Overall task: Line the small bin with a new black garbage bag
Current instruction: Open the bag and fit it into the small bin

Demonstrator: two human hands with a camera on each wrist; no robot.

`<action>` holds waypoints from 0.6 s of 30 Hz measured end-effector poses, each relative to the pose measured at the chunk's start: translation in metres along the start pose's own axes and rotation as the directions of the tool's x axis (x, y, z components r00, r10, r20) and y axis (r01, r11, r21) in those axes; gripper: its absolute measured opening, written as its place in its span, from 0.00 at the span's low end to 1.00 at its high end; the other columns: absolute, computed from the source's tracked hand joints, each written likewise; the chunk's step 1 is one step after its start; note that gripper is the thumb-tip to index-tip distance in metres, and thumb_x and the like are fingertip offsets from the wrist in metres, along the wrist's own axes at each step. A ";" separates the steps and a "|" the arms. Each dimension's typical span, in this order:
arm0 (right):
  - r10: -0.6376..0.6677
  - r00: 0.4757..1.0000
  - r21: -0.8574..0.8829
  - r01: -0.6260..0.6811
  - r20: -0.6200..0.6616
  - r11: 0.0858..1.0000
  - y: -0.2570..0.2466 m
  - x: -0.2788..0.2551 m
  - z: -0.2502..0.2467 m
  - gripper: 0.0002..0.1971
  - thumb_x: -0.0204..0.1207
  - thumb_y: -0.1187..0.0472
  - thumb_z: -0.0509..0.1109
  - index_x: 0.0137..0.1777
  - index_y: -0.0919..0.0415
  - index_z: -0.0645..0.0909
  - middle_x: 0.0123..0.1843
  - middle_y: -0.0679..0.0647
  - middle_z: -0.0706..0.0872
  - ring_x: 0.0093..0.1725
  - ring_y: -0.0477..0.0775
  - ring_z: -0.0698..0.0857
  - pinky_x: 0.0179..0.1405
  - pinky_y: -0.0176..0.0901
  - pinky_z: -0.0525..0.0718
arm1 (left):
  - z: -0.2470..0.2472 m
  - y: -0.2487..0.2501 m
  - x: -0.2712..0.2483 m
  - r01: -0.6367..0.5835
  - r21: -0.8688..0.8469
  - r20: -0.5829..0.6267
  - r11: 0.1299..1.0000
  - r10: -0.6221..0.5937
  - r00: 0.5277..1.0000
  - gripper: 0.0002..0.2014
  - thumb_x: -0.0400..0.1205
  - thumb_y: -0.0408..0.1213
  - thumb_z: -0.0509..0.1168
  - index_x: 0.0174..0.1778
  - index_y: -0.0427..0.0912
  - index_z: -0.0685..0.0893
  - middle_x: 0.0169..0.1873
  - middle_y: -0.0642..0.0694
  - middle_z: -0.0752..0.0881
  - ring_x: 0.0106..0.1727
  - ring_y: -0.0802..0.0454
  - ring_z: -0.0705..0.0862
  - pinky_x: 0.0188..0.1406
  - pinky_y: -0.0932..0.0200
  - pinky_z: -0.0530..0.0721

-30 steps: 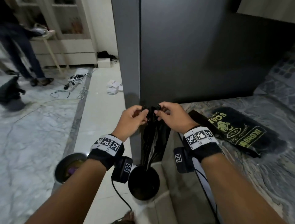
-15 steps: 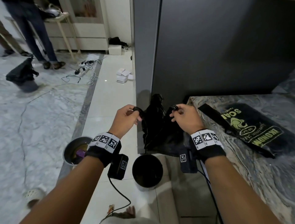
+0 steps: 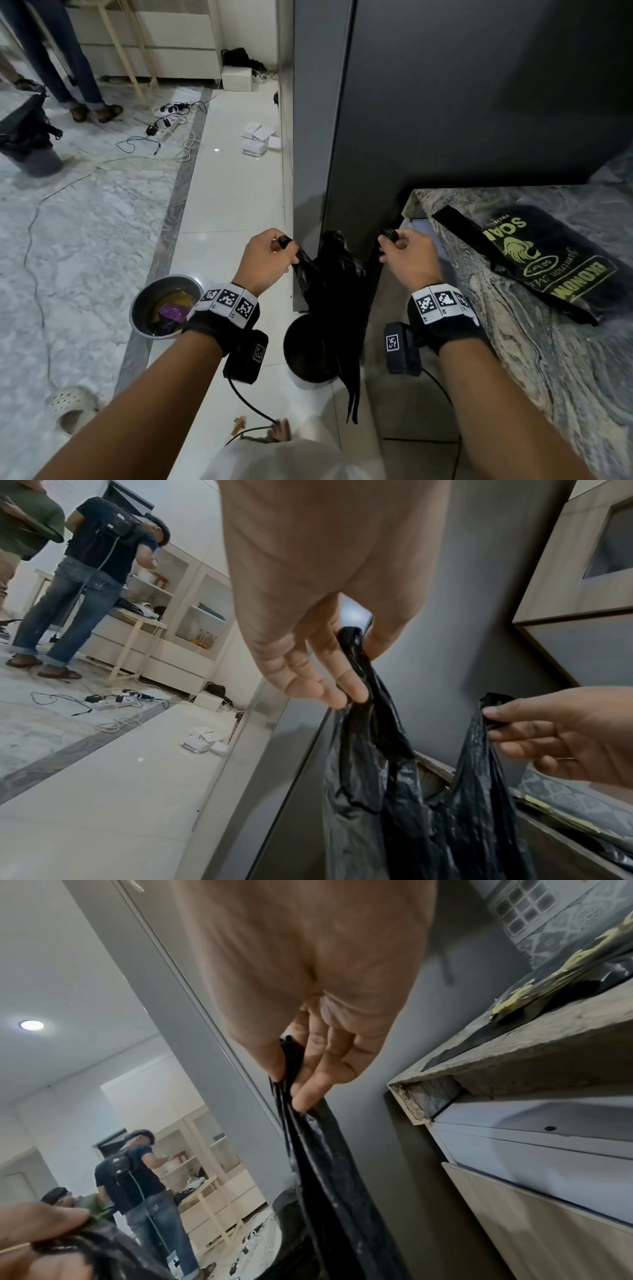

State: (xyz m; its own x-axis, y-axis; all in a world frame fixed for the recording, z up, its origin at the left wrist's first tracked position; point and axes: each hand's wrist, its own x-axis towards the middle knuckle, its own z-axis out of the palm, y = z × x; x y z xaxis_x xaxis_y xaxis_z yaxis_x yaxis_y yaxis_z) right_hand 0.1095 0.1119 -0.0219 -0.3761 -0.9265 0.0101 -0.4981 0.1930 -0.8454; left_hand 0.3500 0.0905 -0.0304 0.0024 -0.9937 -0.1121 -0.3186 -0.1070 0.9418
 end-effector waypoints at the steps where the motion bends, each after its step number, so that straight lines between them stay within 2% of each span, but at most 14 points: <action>1: -0.002 1.000 -0.013 0.002 -0.001 1.000 0.003 0.001 0.000 0.08 0.75 0.54 0.71 0.34 0.47 0.79 0.33 0.54 0.90 0.37 0.54 0.90 0.48 0.57 0.89 | 0.000 -0.002 0.001 0.003 0.002 -0.001 1.000 -0.003 1.000 0.04 0.76 0.35 0.64 0.38 0.39 0.81 0.34 0.39 0.92 0.28 0.53 0.82 0.21 0.74 0.75; 4: -0.008 1.000 -0.043 0.008 -0.003 0.999 0.005 0.003 0.000 0.09 0.75 0.54 0.71 0.33 0.44 0.79 0.35 0.58 0.90 0.37 0.57 0.89 0.47 0.58 0.89 | 0.001 -0.008 0.006 -0.002 0.002 -0.003 1.000 0.002 1.000 0.04 0.75 0.34 0.64 0.37 0.39 0.80 0.34 0.40 0.92 0.29 0.52 0.82 0.22 0.72 0.77; 6: -0.012 1.000 -0.054 0.012 -0.003 0.998 0.007 0.005 0.001 0.08 0.76 0.55 0.71 0.35 0.44 0.80 0.34 0.58 0.90 0.36 0.57 0.89 0.46 0.55 0.88 | 0.001 -0.012 0.010 -0.006 -0.004 -0.002 1.000 0.006 1.000 0.04 0.74 0.35 0.64 0.37 0.38 0.81 0.33 0.41 0.92 0.29 0.51 0.82 0.28 0.67 0.81; 9: 0.019 1.000 -0.038 -0.019 -0.003 0.999 0.011 0.007 0.005 0.02 0.77 0.58 0.70 0.44 0.54 0.84 0.32 0.53 0.88 0.32 0.49 0.86 0.43 0.47 0.87 | 0.001 -0.019 0.014 -0.012 0.002 0.002 1.000 0.012 1.000 0.05 0.74 0.36 0.64 0.37 0.38 0.81 0.32 0.42 0.92 0.28 0.52 0.83 0.37 0.56 0.84; 10: 0.037 0.999 -0.029 -0.037 -0.001 0.999 0.014 0.008 0.007 0.04 0.77 0.60 0.70 0.47 0.58 0.85 0.32 0.52 0.88 0.31 0.46 0.85 0.42 0.44 0.86 | 0.001 -0.022 0.014 -0.015 0.007 -0.001 1.000 0.015 1.000 0.05 0.74 0.36 0.64 0.37 0.38 0.81 0.32 0.42 0.91 0.29 0.53 0.83 0.40 0.55 0.85; 14: 0.099 0.994 -0.032 -0.098 0.038 0.995 0.027 0.006 0.016 0.06 0.77 0.61 0.70 0.51 0.60 0.86 0.34 0.50 0.88 0.35 0.47 0.86 0.42 0.40 0.83 | 0.003 -0.038 0.016 -0.010 0.031 -0.002 0.999 0.010 1.000 0.05 0.75 0.35 0.65 0.39 0.36 0.81 0.33 0.41 0.91 0.27 0.63 0.84 0.44 0.53 0.85; 16: 0.135 0.989 -0.049 -0.132 0.059 0.990 0.034 0.005 0.021 0.07 0.76 0.61 0.70 0.51 0.60 0.86 0.37 0.53 0.89 0.39 0.50 0.87 0.39 0.37 0.81 | 0.005 -0.047 0.017 0.000 0.057 0.004 0.998 0.000 1.000 0.06 0.75 0.37 0.65 0.38 0.37 0.81 0.33 0.43 0.91 0.29 0.60 0.85 0.45 0.50 0.86; 18: 0.154 0.986 -0.053 -0.150 0.065 0.987 0.042 0.006 0.025 0.08 0.76 0.61 0.70 0.52 0.62 0.86 0.40 0.56 0.90 0.42 0.53 0.88 0.40 0.39 0.81 | 0.005 -0.056 0.019 0.002 0.102 0.011 0.995 -0.003 1.000 0.06 0.74 0.38 0.66 0.37 0.39 0.81 0.34 0.44 0.90 0.34 0.50 0.86 0.45 0.47 0.87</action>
State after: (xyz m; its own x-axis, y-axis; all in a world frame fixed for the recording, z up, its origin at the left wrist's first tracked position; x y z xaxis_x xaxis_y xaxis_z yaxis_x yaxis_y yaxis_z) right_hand 0.1057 0.1066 -0.0702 -0.3966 -0.9049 -0.1548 -0.4769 0.3471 -0.8075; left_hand 0.3626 0.0782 -0.0868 -0.0066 -0.9929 -0.1184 -0.4139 -0.1050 0.9042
